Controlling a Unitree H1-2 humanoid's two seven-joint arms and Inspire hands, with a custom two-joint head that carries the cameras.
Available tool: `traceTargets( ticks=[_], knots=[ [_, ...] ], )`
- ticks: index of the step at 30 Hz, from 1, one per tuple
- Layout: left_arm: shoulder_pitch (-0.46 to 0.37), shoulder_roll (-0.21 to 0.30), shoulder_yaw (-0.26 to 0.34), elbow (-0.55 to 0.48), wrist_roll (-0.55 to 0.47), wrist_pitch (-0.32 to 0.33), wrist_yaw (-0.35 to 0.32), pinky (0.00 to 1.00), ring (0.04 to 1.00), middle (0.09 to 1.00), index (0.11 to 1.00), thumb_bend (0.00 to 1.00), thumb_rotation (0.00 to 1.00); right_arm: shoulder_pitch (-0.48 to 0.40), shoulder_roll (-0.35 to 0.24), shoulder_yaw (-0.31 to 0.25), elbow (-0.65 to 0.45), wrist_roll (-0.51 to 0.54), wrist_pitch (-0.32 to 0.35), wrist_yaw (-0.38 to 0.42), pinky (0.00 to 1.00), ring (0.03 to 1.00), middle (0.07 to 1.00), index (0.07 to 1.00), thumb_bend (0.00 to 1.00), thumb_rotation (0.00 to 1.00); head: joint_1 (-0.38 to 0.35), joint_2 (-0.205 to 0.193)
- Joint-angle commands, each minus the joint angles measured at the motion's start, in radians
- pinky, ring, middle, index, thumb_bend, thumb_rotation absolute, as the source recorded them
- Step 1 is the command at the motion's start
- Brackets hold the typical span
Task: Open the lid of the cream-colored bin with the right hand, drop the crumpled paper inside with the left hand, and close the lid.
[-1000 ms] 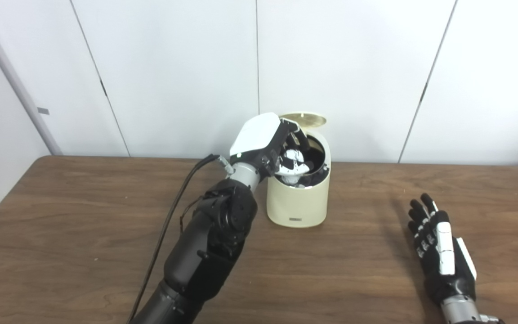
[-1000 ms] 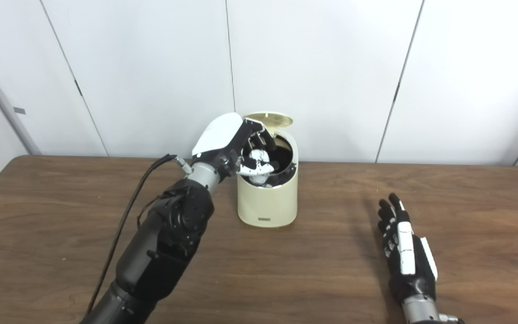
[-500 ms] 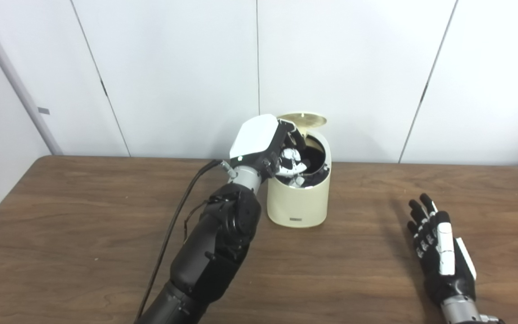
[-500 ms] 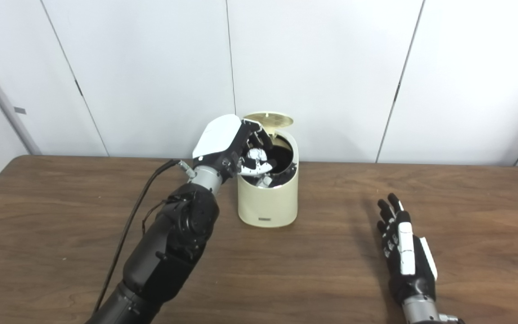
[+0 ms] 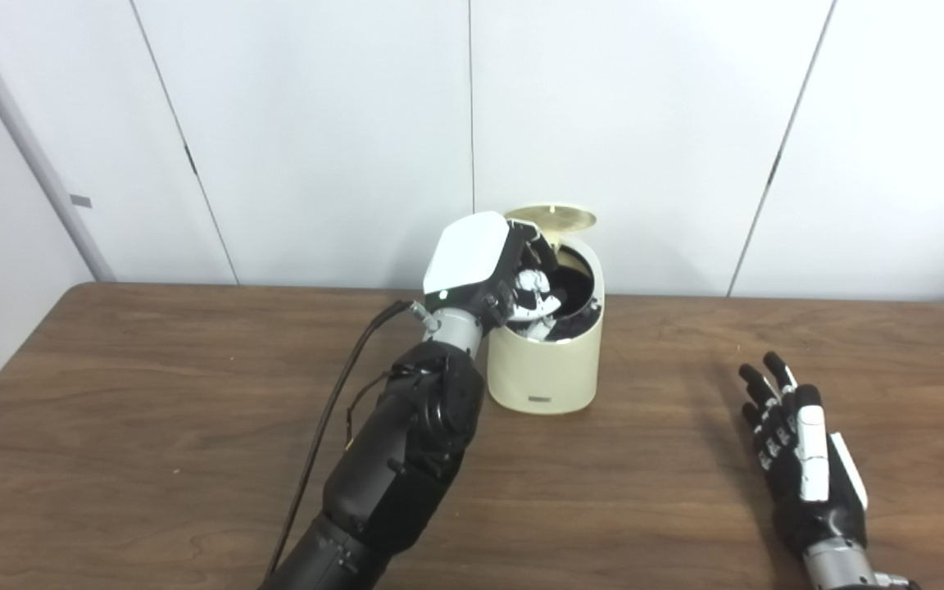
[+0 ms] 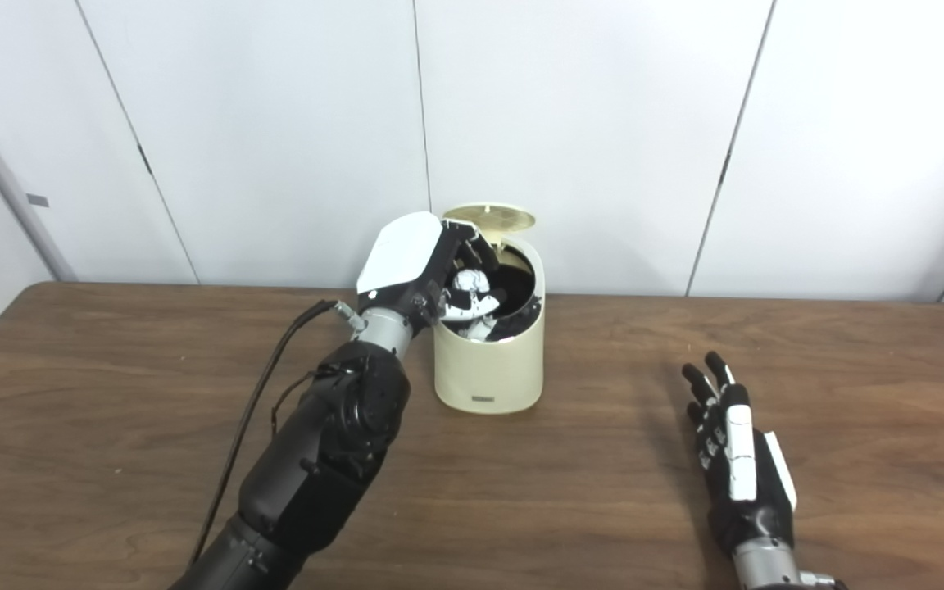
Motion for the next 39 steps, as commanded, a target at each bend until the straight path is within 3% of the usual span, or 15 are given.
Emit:
traceTargets(
  ticks=[1, 25, 34, 36, 37, 39],
  knots=[
    [-0.038, -0.012, 0.002, 0.008, -0.006, -0.017, 0.023, 0.29, 0.413, 0.533, 0.526, 0.47, 0.0, 0.021, -0.005, 0.0, 0.015, 0.004, -0.026, 0.012, 1.0, 0.996, 0.925, 0.969, 0.49, 1.0, -0.002, -0.002],
    [-0.052, -0.037, -0.021, 0.128, -0.021, -0.073, 0.096, 0.29, 0.404, 0.513, 0.531, 0.47, 0.0, 0.033, -0.02, 0.013, 0.003, 0.003, -0.012, 0.016, 1.0, 0.979, 0.899, 0.982, 0.49, 1.0, -0.005, -0.003],
    [-0.06, -0.024, -0.052, 0.111, 0.028, -0.009, 0.046, 0.31, 0.441, 0.527, 0.538, 0.47, 0.0, 0.029, -0.026, 0.015, 0.003, 0.003, 0.0, 0.017, 1.0, 0.97, 0.9, 0.973, 0.48, 1.0, -0.003, -0.002],
    [-0.061, -0.02, -0.059, 0.105, 0.036, 0.004, 0.033, 0.4, 0.428, 0.523, 0.517, 0.49, 0.0, 0.029, -0.027, 0.016, 0.002, -0.001, 0.003, 0.017, 1.0, 0.972, 0.9, 0.972, 0.49, 1.0, -0.004, -0.001],
    [-0.063, -0.017, -0.064, 0.1, 0.042, 0.013, 0.019, 0.45, 0.533, 0.518, 0.501, 0.51, 0.0, 0.028, -0.028, 0.017, 0.003, -0.002, 0.002, 0.017, 1.0, 0.973, 0.901, 0.971, 0.49, 1.0, -0.004, -0.001],
    [-0.064, -0.012, -0.072, 0.093, 0.049, 0.026, 0.002, 0.52, 0.642, 0.651, 0.497, 0.52, 0.03, 0.027, -0.029, 0.018, 0.004, -0.001, 0.002, 0.018, 1.0, 0.976, 0.902, 0.974, 0.49, 1.0, -0.004, -0.001]
  ],
)
